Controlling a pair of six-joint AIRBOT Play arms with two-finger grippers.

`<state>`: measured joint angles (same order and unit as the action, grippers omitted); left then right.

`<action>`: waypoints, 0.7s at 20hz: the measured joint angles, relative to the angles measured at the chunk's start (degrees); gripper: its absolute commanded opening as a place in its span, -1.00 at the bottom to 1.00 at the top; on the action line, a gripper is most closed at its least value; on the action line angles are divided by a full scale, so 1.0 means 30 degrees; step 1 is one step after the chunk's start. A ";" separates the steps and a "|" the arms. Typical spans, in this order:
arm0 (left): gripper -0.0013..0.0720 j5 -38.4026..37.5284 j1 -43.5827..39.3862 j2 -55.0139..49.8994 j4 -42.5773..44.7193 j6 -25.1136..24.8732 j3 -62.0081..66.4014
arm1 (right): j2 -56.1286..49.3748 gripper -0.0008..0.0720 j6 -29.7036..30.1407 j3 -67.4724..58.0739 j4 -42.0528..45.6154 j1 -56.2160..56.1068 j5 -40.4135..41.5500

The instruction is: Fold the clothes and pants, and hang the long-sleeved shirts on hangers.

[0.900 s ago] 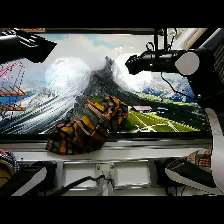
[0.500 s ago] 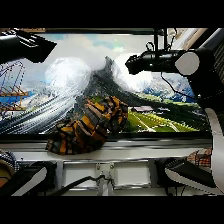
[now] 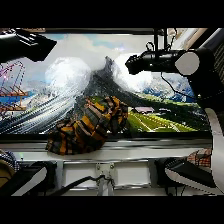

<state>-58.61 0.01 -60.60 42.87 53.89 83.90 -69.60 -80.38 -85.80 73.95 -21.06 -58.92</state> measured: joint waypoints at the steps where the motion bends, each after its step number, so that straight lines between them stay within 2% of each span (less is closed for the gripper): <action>1: 0.31 -0.0015 0.0000 0.0000 -0.0619 0.0073 0.0000 | 0.0000 0.18 -0.0007 0.0000 -0.0015 0.0000 0.0007; 6: 0.30 -0.1443 -0.0160 0.0000 -0.2608 0.0444 -0.0131 | 0.0000 0.18 0.0000 0.0000 -0.0146 0.0000 0.2098; 8: 0.02 -0.2375 -0.0525 0.0000 -0.2863 0.0503 -0.0619 | 0.0000 0.18 -0.0007 0.0000 -0.0255 0.0000 0.3213; 10: 0.02 -0.3198 -0.1406 0.0044 -0.2820 0.0729 -0.1654 | 0.0015 0.18 0.0044 0.0000 -0.0168 0.0000 0.3912; 11: 0.03 -0.3373 -0.2098 0.0058 -0.2368 0.1042 -0.2331 | 0.0036 0.18 -0.0036 0.0007 0.0357 0.0000 0.4131; 12: 0.13 -0.3461 -0.2856 0.0058 -0.1603 0.1377 -0.2987 | 0.0022 0.19 -0.0670 0.0022 0.1275 0.0095 0.4211; 13: 0.41 -0.3439 -0.3825 0.0044 -0.0605 0.1814 -0.3679 | -0.0029 0.19 -0.1712 0.0036 0.2441 0.0386 0.4109; 14: 0.43 -0.3235 -0.4874 0.0007 0.0546 0.2324 -0.4277 | -0.0095 0.19 -0.2718 0.0044 0.3322 0.0852 0.3759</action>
<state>-68.31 -14.61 -60.58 44.51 60.86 71.07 -69.89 -88.53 -85.67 83.92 -18.50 -47.64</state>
